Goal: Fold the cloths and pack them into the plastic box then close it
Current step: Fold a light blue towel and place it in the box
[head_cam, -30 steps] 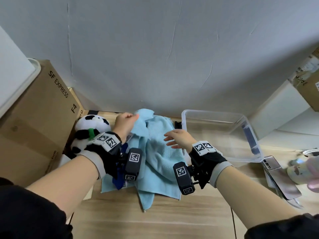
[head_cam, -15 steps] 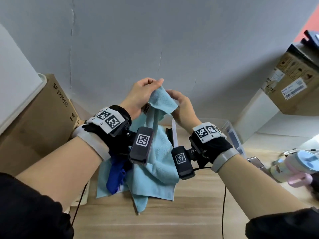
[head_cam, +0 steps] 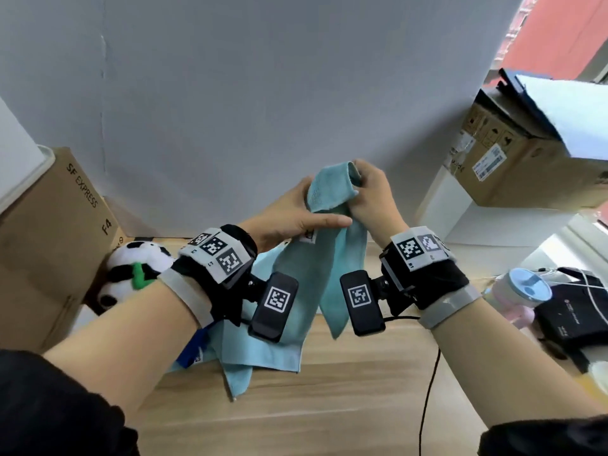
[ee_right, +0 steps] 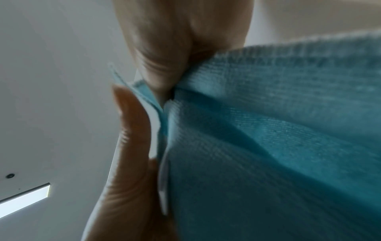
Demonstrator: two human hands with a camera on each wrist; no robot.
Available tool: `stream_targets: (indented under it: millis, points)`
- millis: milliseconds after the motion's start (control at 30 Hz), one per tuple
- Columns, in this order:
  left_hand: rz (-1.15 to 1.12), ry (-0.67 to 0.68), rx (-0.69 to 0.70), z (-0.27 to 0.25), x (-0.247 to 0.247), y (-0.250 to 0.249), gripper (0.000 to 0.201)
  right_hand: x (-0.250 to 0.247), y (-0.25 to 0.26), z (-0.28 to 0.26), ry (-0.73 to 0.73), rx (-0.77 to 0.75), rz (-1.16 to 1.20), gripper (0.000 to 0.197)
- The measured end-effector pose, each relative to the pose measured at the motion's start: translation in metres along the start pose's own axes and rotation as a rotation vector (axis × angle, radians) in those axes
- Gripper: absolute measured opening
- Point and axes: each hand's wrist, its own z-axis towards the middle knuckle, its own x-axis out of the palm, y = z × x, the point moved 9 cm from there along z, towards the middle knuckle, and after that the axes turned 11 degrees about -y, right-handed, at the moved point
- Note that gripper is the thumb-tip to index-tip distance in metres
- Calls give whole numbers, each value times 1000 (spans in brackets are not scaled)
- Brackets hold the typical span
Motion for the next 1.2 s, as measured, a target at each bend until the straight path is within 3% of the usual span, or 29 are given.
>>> stream_targets:
  millis: [133, 233, 300, 467, 600, 767, 867, 900, 967, 1067, 1133, 1200]
  points:
    - [67, -50, 121, -5, 32, -19, 71, -32, -22, -15, 50, 97, -142, 29]
    - [96, -154, 158, -9, 50, -24, 36, -64, -37, -27, 3, 159, -88, 15]
    - [65, -175, 141, -12, 64, -21, 18, -81, -49, -37, 4, 203, -35, 16]
    - [-57, -311, 41, -19, 80, -8, 24, -94, -82, -71, 169, 301, -6, 32]
    - [-169, -401, -40, -30, 85, 1, 25, -97, -106, -97, 259, 257, -103, 18]
    - [-379, -414, -140, -42, 87, 7, 18, -107, -145, -121, 266, 270, -238, 16]
    - [-434, -403, -98, -45, 83, 0, 25, -113, -172, -133, 286, 321, -265, 31]
    - [-445, -406, -85, -45, 81, -3, 27, -119, -179, -133, 250, 325, -262, 38]
    - [-472, -435, -70, -45, 74, -6, 29, -141, -190, -126, 87, 368, -253, 28]
    - [-520, -509, -79, -42, 57, -4, 26, -191, -188, -110, -309, 418, -162, 17]
    - [-525, -543, -89, -39, 47, -1, 24, -219, -170, -98, -483, 347, -132, 20]
    - [-512, -563, -85, -36, 41, 8, 23, -230, -160, -86, -546, 283, -12, 18]
